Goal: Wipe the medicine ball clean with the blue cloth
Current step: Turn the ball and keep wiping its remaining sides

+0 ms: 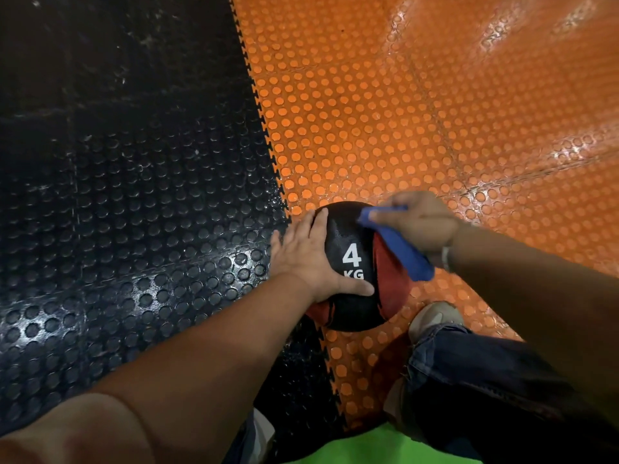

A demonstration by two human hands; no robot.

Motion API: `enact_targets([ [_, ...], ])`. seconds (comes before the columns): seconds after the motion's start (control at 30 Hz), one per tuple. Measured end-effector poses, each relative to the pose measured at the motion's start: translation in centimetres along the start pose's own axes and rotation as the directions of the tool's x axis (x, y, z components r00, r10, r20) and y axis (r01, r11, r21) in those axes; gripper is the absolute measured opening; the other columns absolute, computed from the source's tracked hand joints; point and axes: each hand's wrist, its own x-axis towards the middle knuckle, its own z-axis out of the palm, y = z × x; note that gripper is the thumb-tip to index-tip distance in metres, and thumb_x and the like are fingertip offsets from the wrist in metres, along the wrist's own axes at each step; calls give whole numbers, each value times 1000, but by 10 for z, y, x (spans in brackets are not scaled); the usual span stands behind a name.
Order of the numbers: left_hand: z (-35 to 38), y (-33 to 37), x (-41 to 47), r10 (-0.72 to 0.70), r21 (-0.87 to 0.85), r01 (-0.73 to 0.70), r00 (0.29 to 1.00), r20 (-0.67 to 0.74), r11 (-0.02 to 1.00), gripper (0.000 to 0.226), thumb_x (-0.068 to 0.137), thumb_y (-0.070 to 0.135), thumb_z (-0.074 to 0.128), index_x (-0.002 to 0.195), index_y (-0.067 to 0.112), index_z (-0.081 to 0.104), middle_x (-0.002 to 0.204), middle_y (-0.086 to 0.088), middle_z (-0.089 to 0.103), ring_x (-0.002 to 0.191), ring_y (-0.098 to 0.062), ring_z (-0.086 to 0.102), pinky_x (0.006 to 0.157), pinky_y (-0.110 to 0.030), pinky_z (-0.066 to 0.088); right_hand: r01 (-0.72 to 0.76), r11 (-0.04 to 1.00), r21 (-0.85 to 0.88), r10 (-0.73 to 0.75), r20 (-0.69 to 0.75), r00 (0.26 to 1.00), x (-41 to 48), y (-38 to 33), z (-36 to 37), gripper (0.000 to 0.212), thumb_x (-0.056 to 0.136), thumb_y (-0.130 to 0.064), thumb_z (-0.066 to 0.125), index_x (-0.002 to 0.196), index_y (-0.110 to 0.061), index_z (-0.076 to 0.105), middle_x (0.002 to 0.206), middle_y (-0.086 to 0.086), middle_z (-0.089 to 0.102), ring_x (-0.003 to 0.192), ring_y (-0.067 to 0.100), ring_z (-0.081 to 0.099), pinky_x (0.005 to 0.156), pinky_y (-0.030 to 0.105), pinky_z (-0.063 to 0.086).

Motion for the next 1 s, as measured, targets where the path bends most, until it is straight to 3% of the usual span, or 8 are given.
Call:
enact_targets([
  [0.13,1,2,-11,163,-37,-168,981,-107,985,133,50,74,75,150,36,-4,156,12,5,143,-17,5,117,-38,8,-240,784,573,236,82,968,12,-20,-3,23,90,-26,51,88,-6,63,92,10,64,74,22,60,75,33,50],
  [0.23,-4,7,-15,127,-277,-163,981,-145,947,129,53,71,75,151,34,-1,153,5,30,139,-19,26,113,-36,22,-248,700,669,222,126,967,8,-31,9,19,81,-11,44,96,-3,54,93,14,57,78,26,55,76,36,47],
  [0.37,-10,11,-12,22,-457,-111,981,-195,882,89,78,63,62,148,42,10,138,0,51,122,-28,50,99,-34,39,-128,899,419,80,131,988,-1,-22,32,39,84,5,38,115,-4,61,116,15,62,108,26,60,96,40,49],
  [0.43,-11,10,-7,5,-457,-113,973,-231,882,60,86,46,63,138,40,33,128,1,58,113,-28,55,92,-31,42,127,984,129,-120,-57,991,-4,-5,37,38,89,0,43,122,-8,60,124,9,59,114,21,54,103,32,40],
  [0.53,-15,1,7,-164,-609,-1,963,-215,793,33,79,32,71,105,34,52,114,2,60,104,-24,58,89,-32,46,296,827,-478,-414,-163,895,1,32,44,37,90,-23,43,120,-14,62,125,7,55,117,27,45,99,27,26],
  [0.7,-24,-11,15,-166,-613,-31,951,-261,790,33,68,35,76,75,27,45,94,6,55,85,-15,55,71,-27,43,203,892,-404,-342,-309,888,10,33,49,33,86,-8,39,109,-8,64,116,10,58,112,31,47,96,29,30],
  [0.9,-5,-1,18,326,-109,-394,862,-387,912,43,82,43,54,120,23,61,115,-2,64,104,-27,58,91,-28,37,135,907,-399,-250,-252,935,11,28,46,38,89,-12,38,121,-17,58,127,6,57,117,27,51,106,49,32],
  [1.0,-10,-32,31,-58,-299,-49,939,-338,953,31,89,33,56,118,27,65,118,-6,64,106,-28,60,93,-31,46,120,906,-405,-235,-248,940,11,33,45,39,90,-8,39,124,-19,56,129,5,56,116,28,52,103,47,36],
])
